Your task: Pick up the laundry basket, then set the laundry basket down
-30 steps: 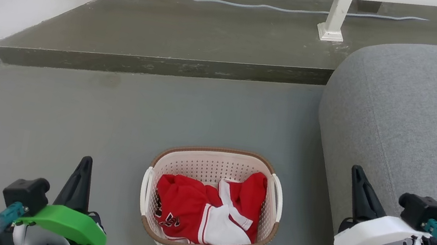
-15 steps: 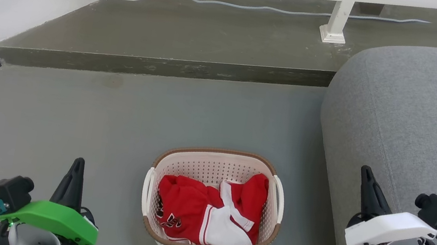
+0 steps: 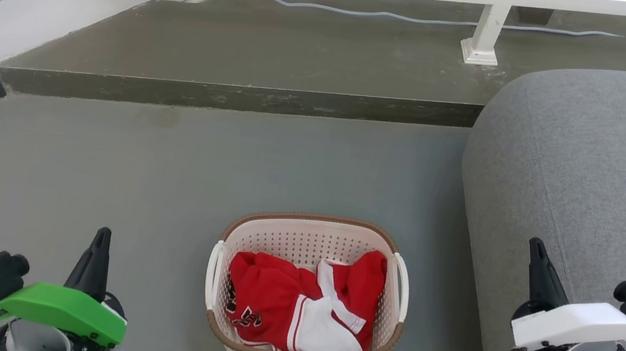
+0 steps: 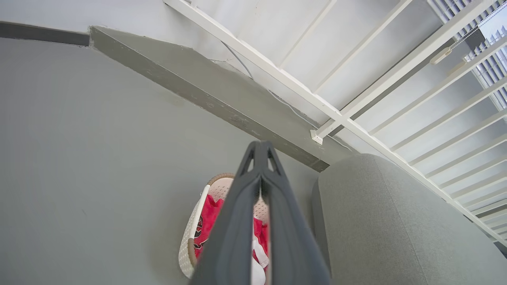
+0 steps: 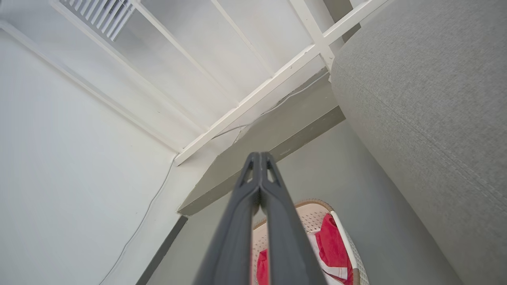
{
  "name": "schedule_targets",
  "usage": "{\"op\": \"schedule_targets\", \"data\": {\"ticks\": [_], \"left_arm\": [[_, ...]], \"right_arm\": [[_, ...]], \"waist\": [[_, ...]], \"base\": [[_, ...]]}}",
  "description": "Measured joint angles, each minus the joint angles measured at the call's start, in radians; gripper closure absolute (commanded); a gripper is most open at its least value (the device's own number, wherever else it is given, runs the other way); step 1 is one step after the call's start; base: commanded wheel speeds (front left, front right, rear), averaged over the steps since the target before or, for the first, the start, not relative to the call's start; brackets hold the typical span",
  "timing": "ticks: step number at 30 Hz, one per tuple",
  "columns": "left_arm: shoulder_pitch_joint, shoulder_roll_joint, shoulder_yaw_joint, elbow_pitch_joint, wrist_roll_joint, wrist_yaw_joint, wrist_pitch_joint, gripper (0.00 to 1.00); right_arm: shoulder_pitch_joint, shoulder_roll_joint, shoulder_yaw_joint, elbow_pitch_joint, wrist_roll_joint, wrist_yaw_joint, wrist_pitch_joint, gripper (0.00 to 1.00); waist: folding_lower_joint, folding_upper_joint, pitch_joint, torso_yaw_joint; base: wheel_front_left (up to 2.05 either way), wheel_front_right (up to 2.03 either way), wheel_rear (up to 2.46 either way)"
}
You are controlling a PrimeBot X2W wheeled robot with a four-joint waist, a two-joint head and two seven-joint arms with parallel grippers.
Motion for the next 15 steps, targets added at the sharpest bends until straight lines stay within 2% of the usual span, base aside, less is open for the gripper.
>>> {"op": "schedule_targets", "data": {"ticks": [15], "left_arm": [[-0.001,0.0,0.042,0.005,-0.17,-0.014,0.053,1.0]], "right_arm": [[0.0,0.016,-0.063,-0.001,0.17,0.022,0.052,1.0]], "waist": [[0.0,0.0,-0.004,0.008]], "base": [[0.0,0.0,0.0]]}}
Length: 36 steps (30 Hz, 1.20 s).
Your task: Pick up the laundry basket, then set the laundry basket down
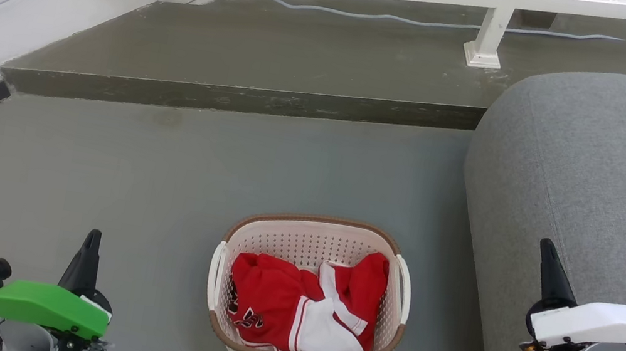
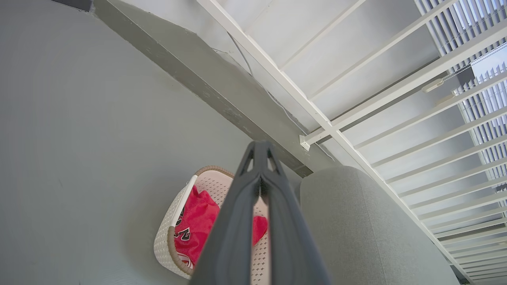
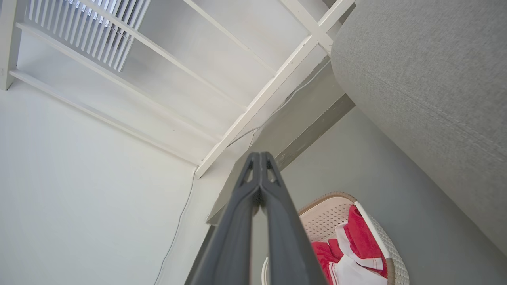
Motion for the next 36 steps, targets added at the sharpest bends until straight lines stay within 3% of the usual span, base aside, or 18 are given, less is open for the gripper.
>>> {"op": "schedule_targets", "data": {"ticks": [36], "left_arm": [[-0.005,0.0,0.084,0.007,-0.366,-0.035,0.105,1.0]], "right_arm": [[0.0,0.031,-0.138,0.0,0.365,0.048,0.105,1.0]], "waist": [[0.0,0.0,-0.01,0.017]], "base": [[0.0,0.0,0.0]]}}
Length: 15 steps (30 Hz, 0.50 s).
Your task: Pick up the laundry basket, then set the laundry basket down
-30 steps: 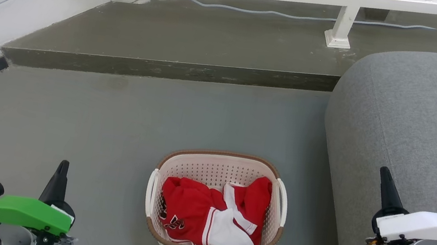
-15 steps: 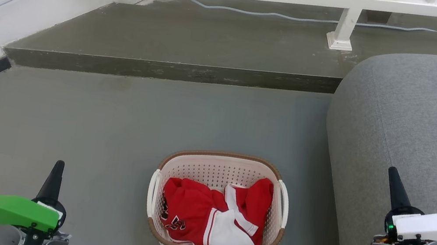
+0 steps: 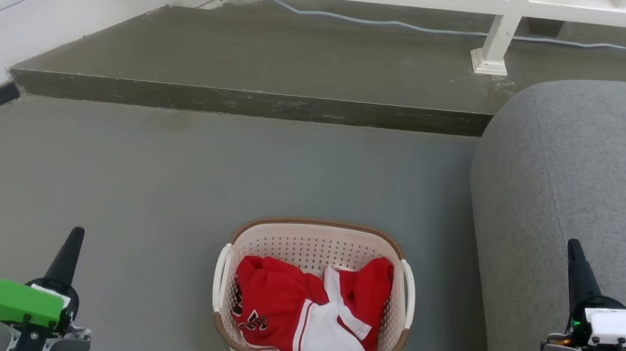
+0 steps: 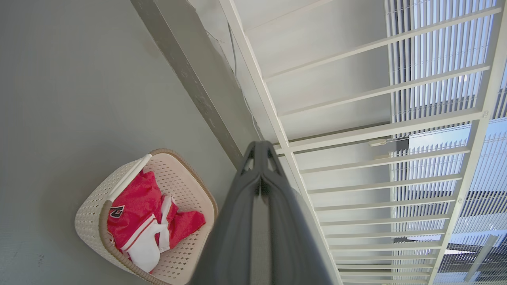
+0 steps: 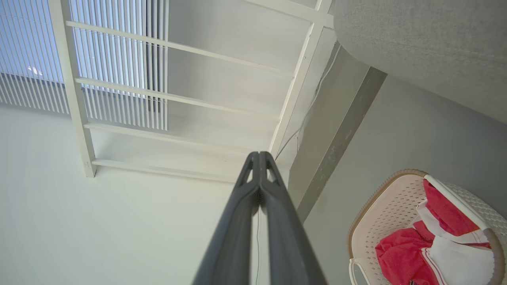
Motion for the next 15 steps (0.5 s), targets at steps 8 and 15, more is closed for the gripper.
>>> {"op": "schedule_targets", "data": {"ticks": [8,15], "left_arm": [[-0.001,0.0,0.022,0.001,-0.084,-0.005,0.026,1.0],[-0.003,0.0,0.038,0.002,-0.154,-0.012,0.044,1.0]], "right_arm": [[0.0,0.007,-0.031,-0.001,0.08,0.013,0.024,1.0],[0.0,0.012,-0.058,-0.002,0.153,0.021,0.043,1.0]], "waist": [[0.0,0.0,-0.002,0.004],[0.0,0.0,-0.004,0.007]], "base": [[0.0,0.0,0.0],[0.0,0.0,0.0]]}}
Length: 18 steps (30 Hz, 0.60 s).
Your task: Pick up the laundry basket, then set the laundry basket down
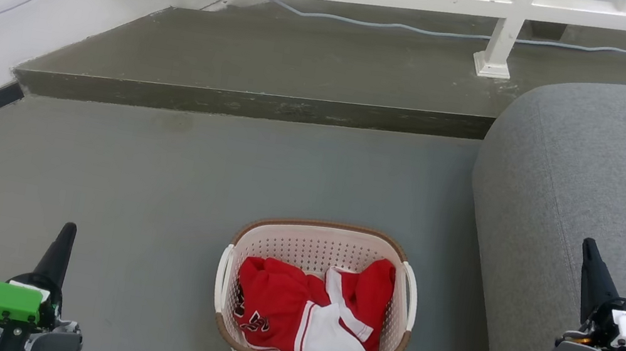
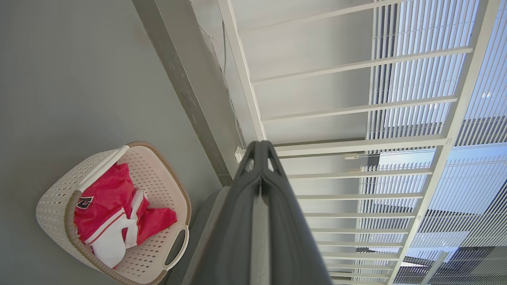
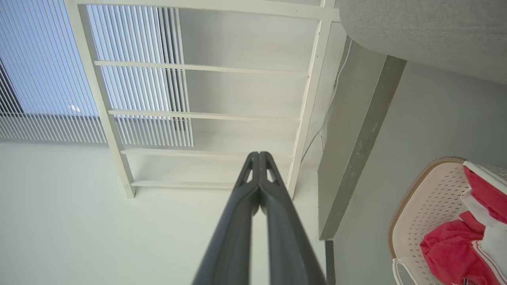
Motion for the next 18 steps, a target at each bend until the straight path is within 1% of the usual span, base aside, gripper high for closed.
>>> {"op": "schedule_targets", "data": {"ticks": [5,10,18], "left_arm": [[-0.011,0.0,0.015,0.001,-0.056,-0.008,0.018,1.0],[-0.015,0.0,0.024,0.001,-0.106,-0.01,0.031,1.0],[-0.015,0.0,0.025,0.001,-0.108,-0.01,0.031,1.0]], "right_arm": [[0.0,0.005,-0.018,-0.002,0.052,0.009,0.018,1.0],[0.0,0.011,-0.037,-0.002,0.101,0.009,0.032,1.0],[0.0,0.012,-0.039,-0.002,0.104,0.009,0.032,1.0]], "waist": [[0.0,0.0,-0.001,0.002],[0.0,0.0,-0.002,0.004],[0.0,0.0,-0.002,0.004]], "base": [[0.0,0.0,0.0],[0.0,0.0,0.0],[0.0,0.0,0.0]]}}
